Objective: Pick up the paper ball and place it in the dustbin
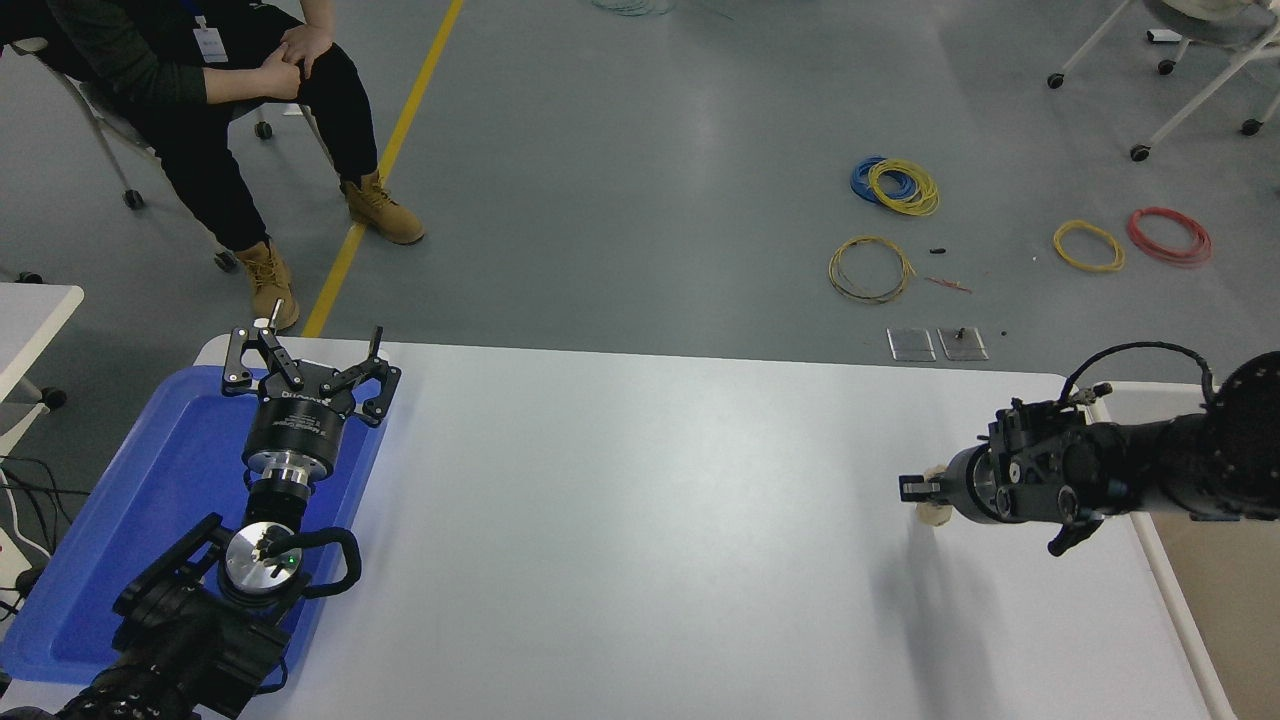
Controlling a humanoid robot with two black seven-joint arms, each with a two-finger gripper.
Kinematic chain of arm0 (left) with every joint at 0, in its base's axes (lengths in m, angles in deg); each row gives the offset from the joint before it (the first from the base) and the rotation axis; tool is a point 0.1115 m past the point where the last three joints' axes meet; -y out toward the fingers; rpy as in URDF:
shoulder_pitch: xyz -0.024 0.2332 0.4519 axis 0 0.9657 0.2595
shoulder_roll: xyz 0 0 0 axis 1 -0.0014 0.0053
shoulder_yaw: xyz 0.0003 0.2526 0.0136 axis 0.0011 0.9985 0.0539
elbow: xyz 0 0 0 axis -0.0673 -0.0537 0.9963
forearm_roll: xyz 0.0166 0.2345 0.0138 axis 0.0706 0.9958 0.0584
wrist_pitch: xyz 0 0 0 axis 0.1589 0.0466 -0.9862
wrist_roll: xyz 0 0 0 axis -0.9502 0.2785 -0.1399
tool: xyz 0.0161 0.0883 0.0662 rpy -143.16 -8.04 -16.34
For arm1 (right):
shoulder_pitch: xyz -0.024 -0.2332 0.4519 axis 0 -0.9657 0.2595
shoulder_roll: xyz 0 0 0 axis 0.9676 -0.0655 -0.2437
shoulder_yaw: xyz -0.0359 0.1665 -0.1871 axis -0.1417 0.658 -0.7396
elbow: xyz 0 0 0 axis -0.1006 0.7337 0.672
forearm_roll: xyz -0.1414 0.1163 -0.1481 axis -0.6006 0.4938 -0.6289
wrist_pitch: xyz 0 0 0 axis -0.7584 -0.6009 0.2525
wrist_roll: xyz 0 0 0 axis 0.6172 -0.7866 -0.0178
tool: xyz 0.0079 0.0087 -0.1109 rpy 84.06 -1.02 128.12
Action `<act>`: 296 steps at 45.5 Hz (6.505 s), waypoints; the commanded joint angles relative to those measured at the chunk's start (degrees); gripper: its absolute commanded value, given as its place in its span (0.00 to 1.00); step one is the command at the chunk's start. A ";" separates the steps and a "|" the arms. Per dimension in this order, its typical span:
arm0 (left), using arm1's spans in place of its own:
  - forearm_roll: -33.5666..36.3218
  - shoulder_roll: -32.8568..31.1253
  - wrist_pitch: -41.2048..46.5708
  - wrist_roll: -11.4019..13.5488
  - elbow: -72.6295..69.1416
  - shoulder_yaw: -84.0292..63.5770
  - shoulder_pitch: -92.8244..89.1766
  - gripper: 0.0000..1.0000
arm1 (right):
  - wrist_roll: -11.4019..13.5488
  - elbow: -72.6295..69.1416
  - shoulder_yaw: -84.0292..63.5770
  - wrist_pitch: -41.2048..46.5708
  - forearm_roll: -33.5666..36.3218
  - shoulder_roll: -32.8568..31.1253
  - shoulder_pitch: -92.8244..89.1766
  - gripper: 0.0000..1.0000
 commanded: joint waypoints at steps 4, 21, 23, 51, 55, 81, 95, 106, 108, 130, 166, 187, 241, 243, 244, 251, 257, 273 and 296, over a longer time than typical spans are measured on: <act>-0.03 0.01 0.00 -0.02 0.00 0.00 0.00 1.00 | 0.14 -12.96 -0.59 5.39 -0.01 -6.79 15.46 0.00; -0.03 0.01 0.00 0.06 0.00 0.00 0.00 1.00 | 0.14 -22.63 -7.09 14.44 -0.01 -12.07 35.86 0.00; -0.03 0.01 0.00 -0.02 0.00 0.00 0.00 1.00 | 0.14 -23.25 -8.24 15.32 -0.01 -12.07 38.23 0.00; -0.03 0.01 0.00 0.06 0.00 0.00 0.09 1.00 | 0.23 -24.04 -10.00 22.01 -0.10 -13.83 48.53 0.00; -0.03 0.01 0.00 0.06 0.00 0.00 0.00 1.00 | 0.23 -24.04 -10.09 22.01 -0.10 -13.83 48.44 0.00; 0.06 0.01 0.00 0.06 0.00 0.00 0.09 1.00 | 0.32 -13.68 -12.81 6.46 1.31 -18.92 32.28 0.00; -0.03 0.01 0.09 0.06 0.00 0.00 0.00 1.00 | 0.23 9.94 -7.12 -0.93 6.41 -25.34 11.11 0.00; -0.03 0.01 0.00 0.06 0.00 0.00 0.00 1.00 | 0.23 31.93 10.20 -1.02 6.41 -25.69 -8.67 0.00; -0.03 0.01 0.00 0.06 0.00 0.00 0.00 1.00 | 0.23 35.44 13.01 -1.02 6.41 -25.52 -11.84 0.00; -0.03 0.01 0.00 0.06 0.00 0.00 0.00 1.00 | 0.14 49.17 35.95 -5.15 6.41 -21.83 -28.37 0.00; -0.03 0.01 0.00 0.06 0.00 0.00 0.00 1.00 | -0.30 52.25 57.94 -17.02 8.87 -11.54 -44.11 0.00; -0.03 0.01 0.09 0.06 0.00 0.00 0.00 1.00 | -0.38 52.25 58.47 -17.10 8.96 -9.96 -46.66 0.00; -0.03 0.01 0.00 0.06 0.00 0.00 0.00 1.00 | -0.21 51.98 67.51 -19.57 8.87 -10.40 -40.34 1.00; -0.03 0.01 0.00 0.06 0.00 0.00 0.00 1.00 | -0.21 51.72 69.97 -19.48 8.87 -10.75 -39.11 1.00; -0.03 0.01 0.00 0.06 0.00 0.00 0.00 1.00 | -0.21 51.20 70.94 -19.48 8.87 -10.93 -38.58 1.00; -0.03 0.01 0.00 0.06 0.00 0.00 0.00 1.00 | -0.73 46.19 75.51 -19.57 8.87 -11.98 -35.07 1.00; -0.03 0.01 0.09 0.06 0.00 0.00 0.00 1.00 | -4.59 41.10 83.68 -19.57 8.78 -12.95 -33.12 1.00; -0.03 0.01 0.00 0.06 0.00 0.00 0.00 1.00 | -7.06 23.25 108.82 -19.39 8.78 -16.55 -33.74 1.00; -0.03 0.01 0.09 0.06 0.00 0.00 0.00 1.00 | -31.83 11.91 118.32 -10.70 5.97 -16.29 -42.44 1.00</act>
